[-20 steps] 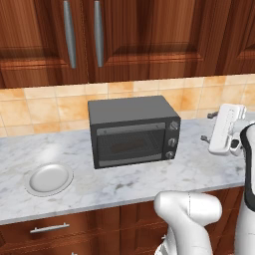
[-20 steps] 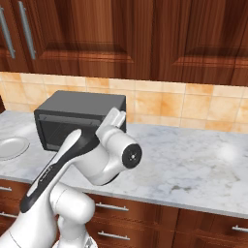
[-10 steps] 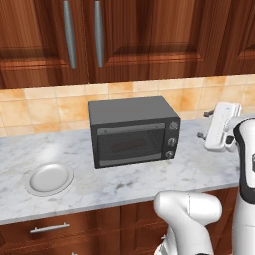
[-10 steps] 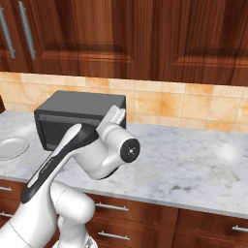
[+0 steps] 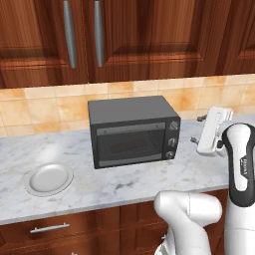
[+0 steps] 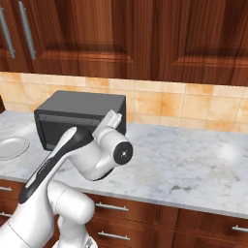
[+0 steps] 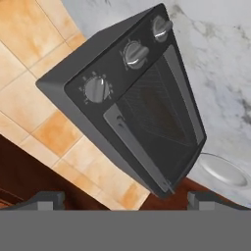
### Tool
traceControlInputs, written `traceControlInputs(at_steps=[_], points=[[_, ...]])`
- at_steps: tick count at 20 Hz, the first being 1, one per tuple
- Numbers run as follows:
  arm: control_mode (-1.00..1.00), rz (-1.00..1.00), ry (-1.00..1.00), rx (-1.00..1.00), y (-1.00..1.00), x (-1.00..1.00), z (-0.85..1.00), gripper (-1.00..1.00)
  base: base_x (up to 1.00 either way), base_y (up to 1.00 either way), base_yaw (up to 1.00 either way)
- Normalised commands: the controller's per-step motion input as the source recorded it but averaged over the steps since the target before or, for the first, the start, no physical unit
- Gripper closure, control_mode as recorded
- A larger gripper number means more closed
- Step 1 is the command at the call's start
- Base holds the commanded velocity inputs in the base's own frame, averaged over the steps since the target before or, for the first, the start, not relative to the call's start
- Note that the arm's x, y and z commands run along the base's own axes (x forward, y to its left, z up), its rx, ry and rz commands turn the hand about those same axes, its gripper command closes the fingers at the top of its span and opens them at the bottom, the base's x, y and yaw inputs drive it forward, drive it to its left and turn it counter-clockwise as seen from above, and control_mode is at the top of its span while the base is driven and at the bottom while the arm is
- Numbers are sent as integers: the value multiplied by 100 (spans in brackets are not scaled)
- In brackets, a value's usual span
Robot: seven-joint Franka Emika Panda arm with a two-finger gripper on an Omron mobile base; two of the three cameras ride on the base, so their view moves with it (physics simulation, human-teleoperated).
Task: Pull the toaster oven rack outwards. Pick up the baguette from the plate and place it on the toaster oven rack. Close the toaster oven door fully and set the temperature to the lowest setting.
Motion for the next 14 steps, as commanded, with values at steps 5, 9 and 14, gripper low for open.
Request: traceControlInputs(at_steps=[5, 9, 14], points=[[-100, 0, 0, 2, 0, 24, -6, -100, 0, 0, 0], [-100, 0, 0, 0, 0, 30, -21, -100, 0, 0, 0], [-100, 0, 0, 1, 0, 30, -17, -100, 0, 0, 0]])
